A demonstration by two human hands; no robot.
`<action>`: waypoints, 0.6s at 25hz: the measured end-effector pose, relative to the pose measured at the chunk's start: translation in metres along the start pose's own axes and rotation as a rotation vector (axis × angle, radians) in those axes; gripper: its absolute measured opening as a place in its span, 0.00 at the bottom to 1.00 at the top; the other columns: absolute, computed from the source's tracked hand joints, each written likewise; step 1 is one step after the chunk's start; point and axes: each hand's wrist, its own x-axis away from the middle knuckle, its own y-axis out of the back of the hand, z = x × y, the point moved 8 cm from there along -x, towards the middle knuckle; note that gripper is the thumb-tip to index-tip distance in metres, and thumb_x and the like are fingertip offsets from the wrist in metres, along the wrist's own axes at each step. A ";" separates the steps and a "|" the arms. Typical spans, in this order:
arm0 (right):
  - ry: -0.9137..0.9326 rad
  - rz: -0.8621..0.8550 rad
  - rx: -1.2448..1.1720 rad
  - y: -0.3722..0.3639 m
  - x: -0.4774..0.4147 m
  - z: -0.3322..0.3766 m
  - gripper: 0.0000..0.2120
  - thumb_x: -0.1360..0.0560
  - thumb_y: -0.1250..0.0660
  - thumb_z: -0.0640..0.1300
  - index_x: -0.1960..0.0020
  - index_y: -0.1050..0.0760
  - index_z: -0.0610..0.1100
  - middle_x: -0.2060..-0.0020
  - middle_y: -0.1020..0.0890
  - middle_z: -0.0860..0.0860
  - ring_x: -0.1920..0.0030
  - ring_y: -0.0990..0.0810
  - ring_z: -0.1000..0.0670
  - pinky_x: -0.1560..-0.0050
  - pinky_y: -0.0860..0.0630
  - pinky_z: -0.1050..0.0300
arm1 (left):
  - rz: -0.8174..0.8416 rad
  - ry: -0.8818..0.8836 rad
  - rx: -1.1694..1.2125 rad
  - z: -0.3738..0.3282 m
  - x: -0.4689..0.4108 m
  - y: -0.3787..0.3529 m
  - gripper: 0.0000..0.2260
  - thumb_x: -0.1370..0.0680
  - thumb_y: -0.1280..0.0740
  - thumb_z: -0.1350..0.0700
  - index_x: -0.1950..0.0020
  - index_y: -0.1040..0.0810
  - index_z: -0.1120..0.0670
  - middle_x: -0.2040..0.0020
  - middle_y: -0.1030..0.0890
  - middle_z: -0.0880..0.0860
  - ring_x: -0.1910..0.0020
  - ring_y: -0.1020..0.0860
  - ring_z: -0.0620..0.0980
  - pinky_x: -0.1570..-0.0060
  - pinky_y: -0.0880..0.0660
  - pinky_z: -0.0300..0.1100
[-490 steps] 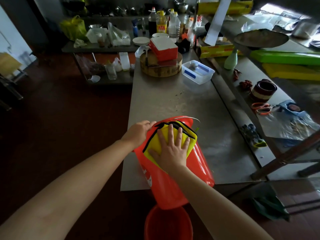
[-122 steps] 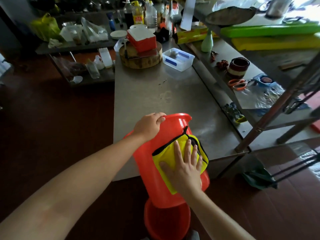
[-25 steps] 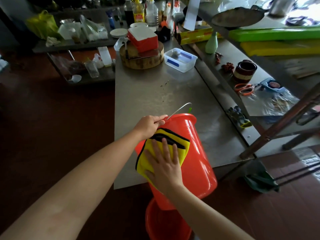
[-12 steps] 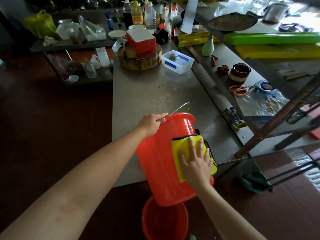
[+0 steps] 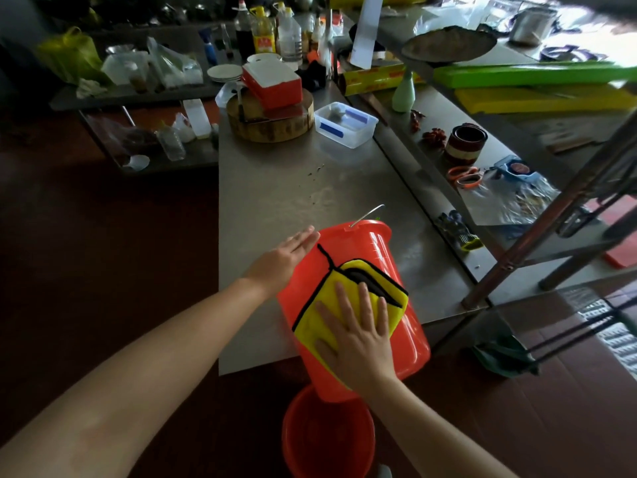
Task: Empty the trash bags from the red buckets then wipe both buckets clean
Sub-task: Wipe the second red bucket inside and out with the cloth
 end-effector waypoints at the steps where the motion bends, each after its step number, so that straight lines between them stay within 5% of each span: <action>1: -0.013 0.008 -0.008 0.001 0.000 -0.009 0.31 0.21 0.47 0.71 0.21 0.42 0.62 0.18 0.53 0.51 0.19 0.57 0.36 0.25 0.53 0.28 | -0.012 0.017 -0.018 0.003 0.004 0.001 0.36 0.23 0.45 0.74 0.18 0.48 0.51 0.19 0.46 0.48 0.23 0.37 0.54 0.28 0.38 0.42; 5: -0.143 0.028 -0.087 0.002 0.006 -0.048 0.34 0.23 0.50 0.75 0.20 0.47 0.65 0.18 0.55 0.53 0.19 0.59 0.41 0.23 0.57 0.35 | -0.023 0.054 -0.023 -0.001 0.001 0.002 0.35 0.22 0.44 0.72 0.19 0.46 0.49 0.19 0.44 0.47 0.26 0.32 0.54 0.30 0.32 0.46; 9: -0.478 0.121 -0.335 -0.008 0.028 -0.106 0.36 0.26 0.53 0.78 0.22 0.55 0.70 0.18 0.52 0.54 0.18 0.53 0.46 0.21 0.50 0.41 | -0.028 0.071 -0.004 -0.001 0.003 0.004 0.36 0.23 0.44 0.73 0.19 0.45 0.47 0.20 0.42 0.47 0.28 0.29 0.55 0.32 0.30 0.48; 12: -0.697 0.181 -0.571 -0.014 0.041 -0.132 0.39 0.29 0.55 0.79 0.21 0.53 0.68 0.18 0.49 0.53 0.19 0.48 0.46 0.21 0.48 0.41 | -0.031 0.085 -0.013 -0.005 0.000 0.007 0.38 0.24 0.45 0.73 0.19 0.46 0.45 0.20 0.42 0.46 0.30 0.27 0.57 0.34 0.29 0.48; 15: -0.714 0.201 -0.510 -0.010 0.042 -0.120 0.39 0.28 0.57 0.78 0.20 0.57 0.66 0.18 0.52 0.52 0.19 0.52 0.45 0.21 0.51 0.39 | 0.007 0.095 -0.025 -0.006 -0.004 0.006 0.40 0.24 0.47 0.74 0.19 0.48 0.43 0.19 0.44 0.46 0.30 0.28 0.57 0.33 0.29 0.47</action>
